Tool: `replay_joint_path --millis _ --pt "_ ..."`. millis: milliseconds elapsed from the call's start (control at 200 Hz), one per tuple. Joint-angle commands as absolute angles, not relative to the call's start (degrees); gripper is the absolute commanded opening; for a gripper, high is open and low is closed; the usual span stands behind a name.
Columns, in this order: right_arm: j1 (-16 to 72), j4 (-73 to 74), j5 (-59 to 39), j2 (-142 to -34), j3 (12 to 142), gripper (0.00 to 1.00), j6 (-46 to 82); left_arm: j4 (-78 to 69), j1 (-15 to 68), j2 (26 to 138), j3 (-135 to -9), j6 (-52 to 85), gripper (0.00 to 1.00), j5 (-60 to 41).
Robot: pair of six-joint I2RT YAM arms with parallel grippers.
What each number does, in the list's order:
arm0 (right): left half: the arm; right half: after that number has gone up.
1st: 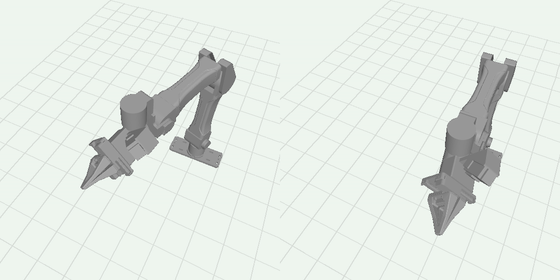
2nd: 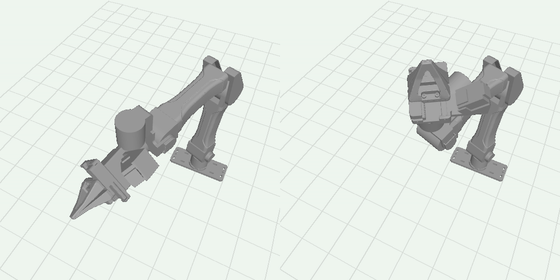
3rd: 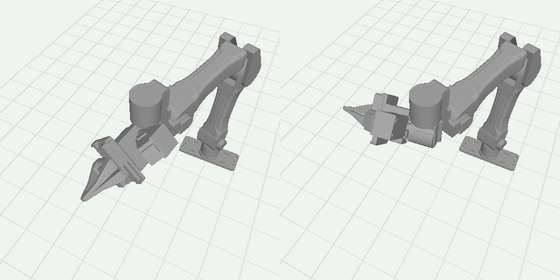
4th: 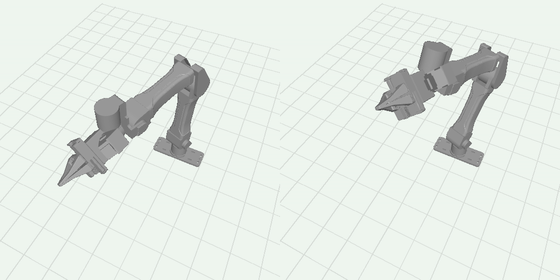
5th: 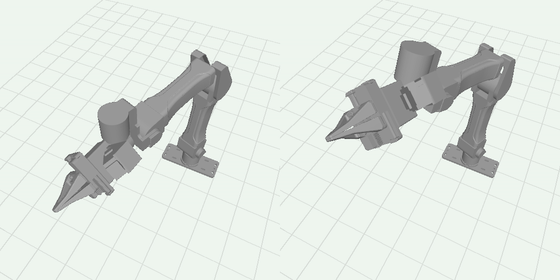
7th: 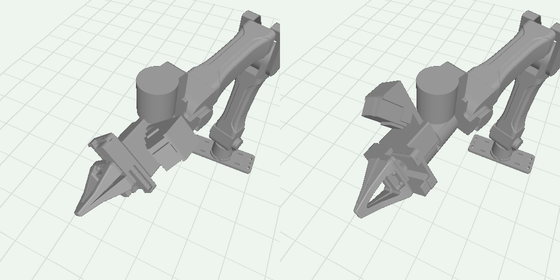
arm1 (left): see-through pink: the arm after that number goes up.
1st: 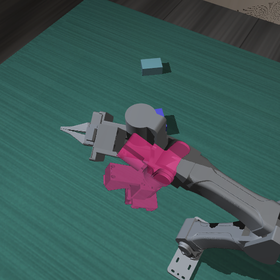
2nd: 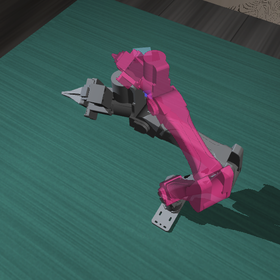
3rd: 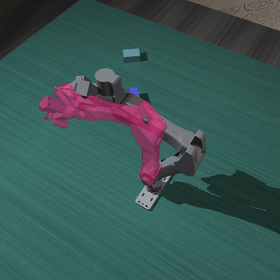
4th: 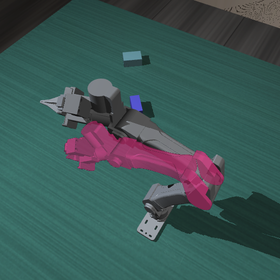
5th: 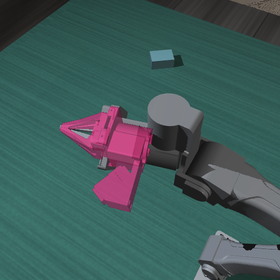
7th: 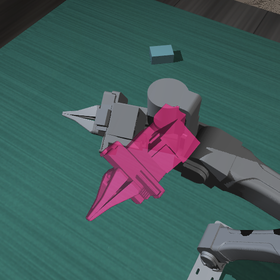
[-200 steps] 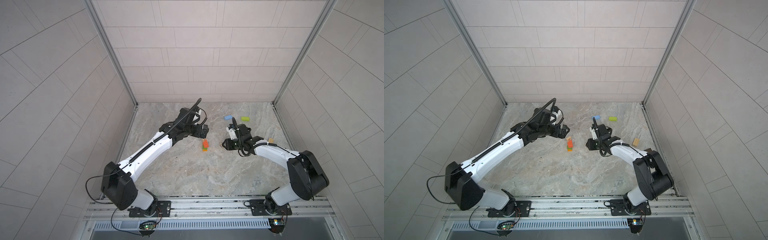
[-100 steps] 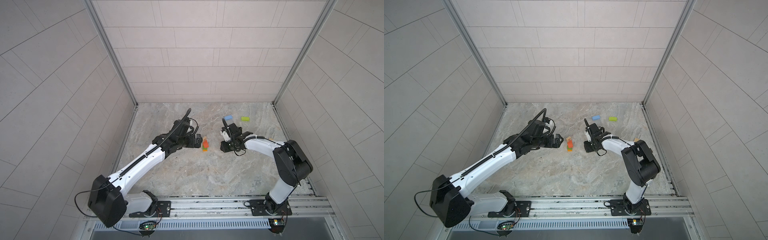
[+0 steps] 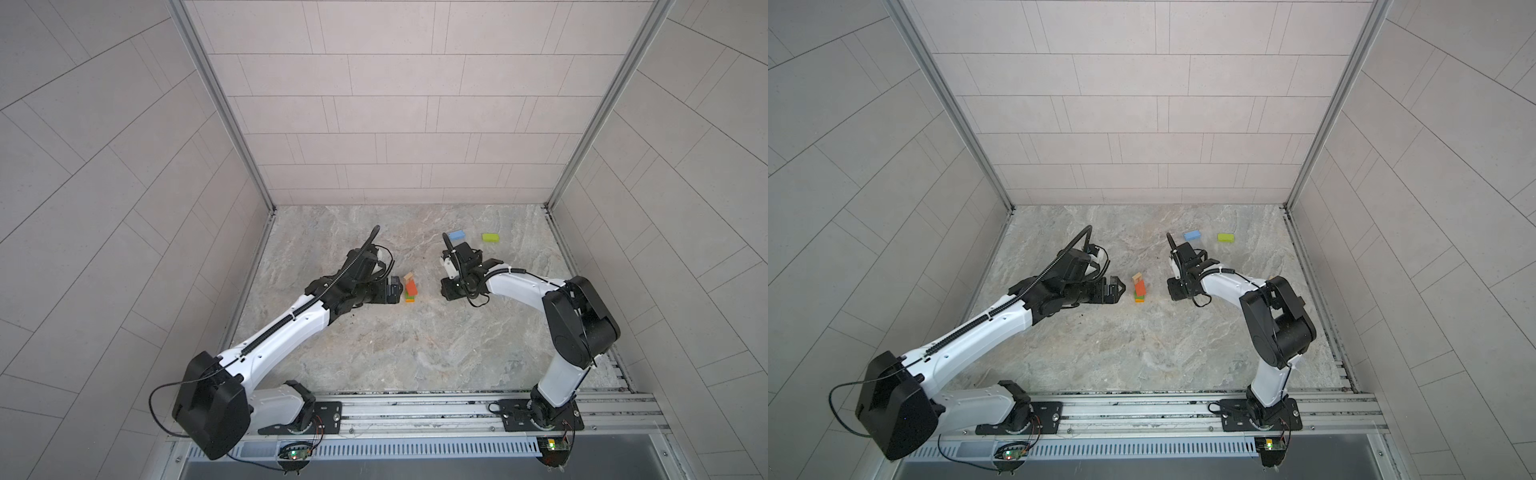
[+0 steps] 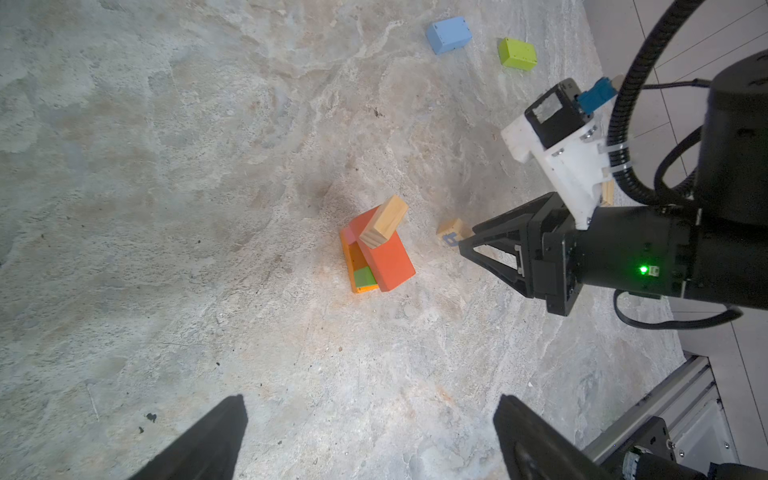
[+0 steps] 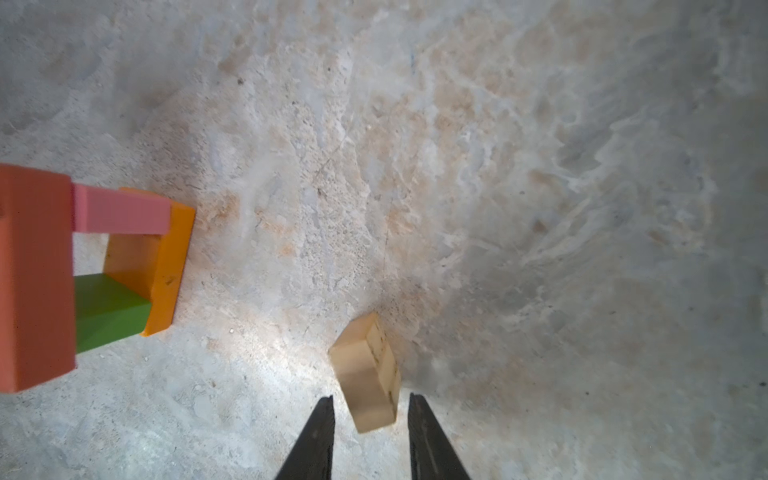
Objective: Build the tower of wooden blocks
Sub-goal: 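Close the right gripper on the plain wooden block while the left withdraws, then carry the plain wooden block over the R cube with the right gripper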
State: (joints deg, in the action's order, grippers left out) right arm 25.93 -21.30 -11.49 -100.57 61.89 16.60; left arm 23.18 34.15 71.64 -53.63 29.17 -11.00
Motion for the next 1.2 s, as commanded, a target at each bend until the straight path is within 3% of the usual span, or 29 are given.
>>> replay_joint_path --millis 0,520,1196 --pt "26.18 -22.41 -12.04 -101.99 62.82 0.32 15.64 21.84 34.29 70.07 -52.74 29.77 0.99 -11.10" --pt "26.61 -22.94 -12.08 -103.01 64.29 0.13 16.33 21.38 34.30 69.49 -51.11 30.32 0.99 -11.17" --pt "33.40 -30.46 -12.33 -91.62 66.35 0.11 14.16 20.71 34.20 64.01 -44.42 34.24 0.99 -1.47"
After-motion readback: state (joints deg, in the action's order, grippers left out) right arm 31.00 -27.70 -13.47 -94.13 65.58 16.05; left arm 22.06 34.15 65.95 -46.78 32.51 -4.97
